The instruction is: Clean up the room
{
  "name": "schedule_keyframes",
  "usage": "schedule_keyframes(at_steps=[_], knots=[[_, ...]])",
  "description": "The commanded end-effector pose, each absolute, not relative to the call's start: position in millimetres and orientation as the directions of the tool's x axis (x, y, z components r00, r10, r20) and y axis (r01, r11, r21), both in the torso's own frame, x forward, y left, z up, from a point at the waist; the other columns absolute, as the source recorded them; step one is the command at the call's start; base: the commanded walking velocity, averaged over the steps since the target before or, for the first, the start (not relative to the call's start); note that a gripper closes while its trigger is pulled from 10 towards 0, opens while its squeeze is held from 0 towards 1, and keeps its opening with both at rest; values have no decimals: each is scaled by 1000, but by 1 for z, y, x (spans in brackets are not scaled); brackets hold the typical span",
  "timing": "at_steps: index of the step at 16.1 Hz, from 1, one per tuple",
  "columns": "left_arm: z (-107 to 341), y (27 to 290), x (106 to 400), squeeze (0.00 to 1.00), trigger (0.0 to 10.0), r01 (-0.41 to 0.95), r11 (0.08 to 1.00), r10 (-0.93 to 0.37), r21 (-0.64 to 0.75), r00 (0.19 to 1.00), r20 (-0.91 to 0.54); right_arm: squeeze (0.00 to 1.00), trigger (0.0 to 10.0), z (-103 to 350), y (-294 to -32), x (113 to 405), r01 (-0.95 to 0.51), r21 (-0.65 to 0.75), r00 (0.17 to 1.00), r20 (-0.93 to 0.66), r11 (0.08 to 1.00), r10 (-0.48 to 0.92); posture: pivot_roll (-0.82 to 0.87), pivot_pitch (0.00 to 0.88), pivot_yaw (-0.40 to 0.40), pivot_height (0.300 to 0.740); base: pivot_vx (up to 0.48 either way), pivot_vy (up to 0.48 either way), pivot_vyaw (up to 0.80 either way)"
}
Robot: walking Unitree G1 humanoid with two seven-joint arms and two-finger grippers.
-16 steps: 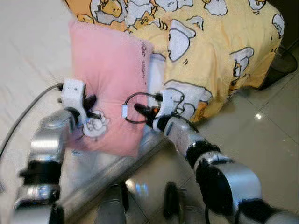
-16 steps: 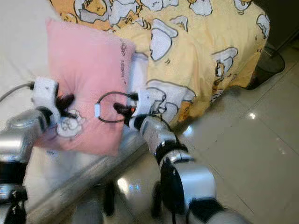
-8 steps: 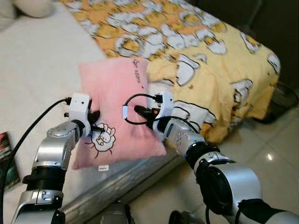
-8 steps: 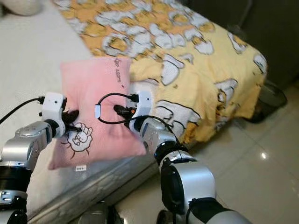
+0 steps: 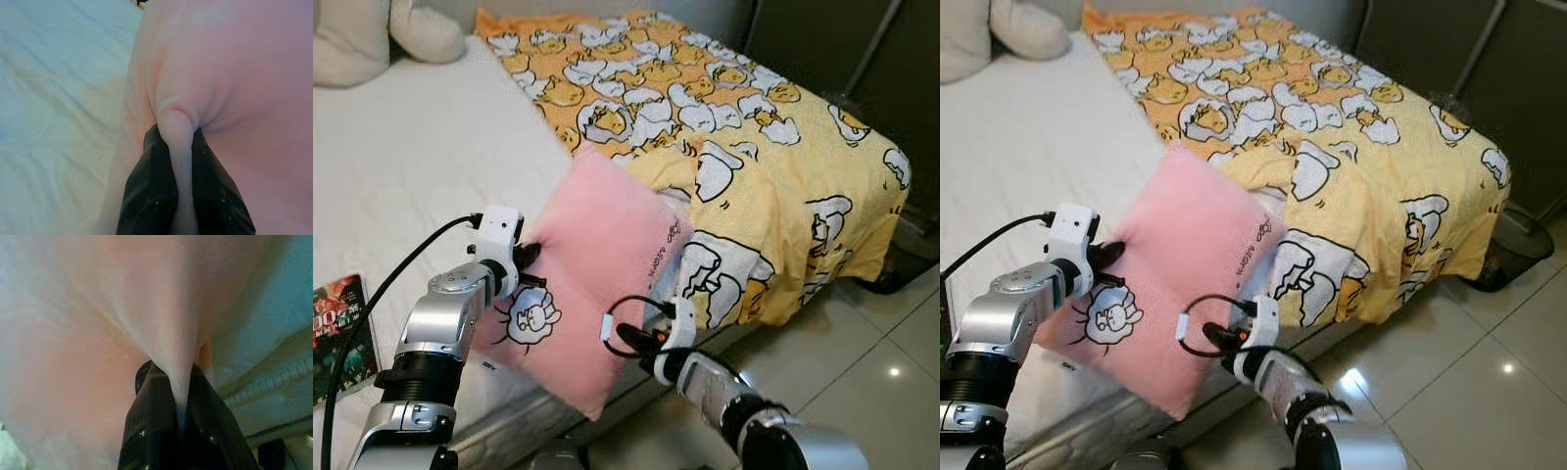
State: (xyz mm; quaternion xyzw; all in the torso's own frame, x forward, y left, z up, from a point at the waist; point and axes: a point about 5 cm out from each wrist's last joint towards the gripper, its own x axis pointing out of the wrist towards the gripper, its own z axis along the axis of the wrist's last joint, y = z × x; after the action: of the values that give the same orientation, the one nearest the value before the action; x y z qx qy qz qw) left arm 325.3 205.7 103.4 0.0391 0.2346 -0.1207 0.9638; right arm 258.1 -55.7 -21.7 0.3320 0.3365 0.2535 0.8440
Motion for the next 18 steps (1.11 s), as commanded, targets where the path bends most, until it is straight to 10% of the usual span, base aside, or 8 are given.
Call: schedule_keyframes(at_steps=[1, 15, 16, 18], knots=[[110, 220, 325, 0, 0, 202, 978, -158, 52, 878, -452, 0, 0, 106, 70, 311, -563, 679, 571, -93, 471, 816, 254, 305, -70, 740, 0, 0, 0], [110, 220, 325, 0, 0, 202, 978, -158, 52, 878, -452, 0, 0, 106, 70, 311, -563, 679, 571, -93, 471, 816, 254, 305, -70, 740, 0, 0, 0], [110, 219, 327, 0, 0, 201, 978, -158, 52, 881, -445, 0, 0, 107, 70, 313, -562, 682, 573, -88, 468, 815, 252, 0, 0, 740, 0, 0, 0], [110, 219, 327, 0, 0, 201, 978, -158, 52, 881, -445, 0, 0, 107, 70, 313, -562, 682, 573, -88, 468, 815, 252, 0, 0, 740, 0, 0, 0]])
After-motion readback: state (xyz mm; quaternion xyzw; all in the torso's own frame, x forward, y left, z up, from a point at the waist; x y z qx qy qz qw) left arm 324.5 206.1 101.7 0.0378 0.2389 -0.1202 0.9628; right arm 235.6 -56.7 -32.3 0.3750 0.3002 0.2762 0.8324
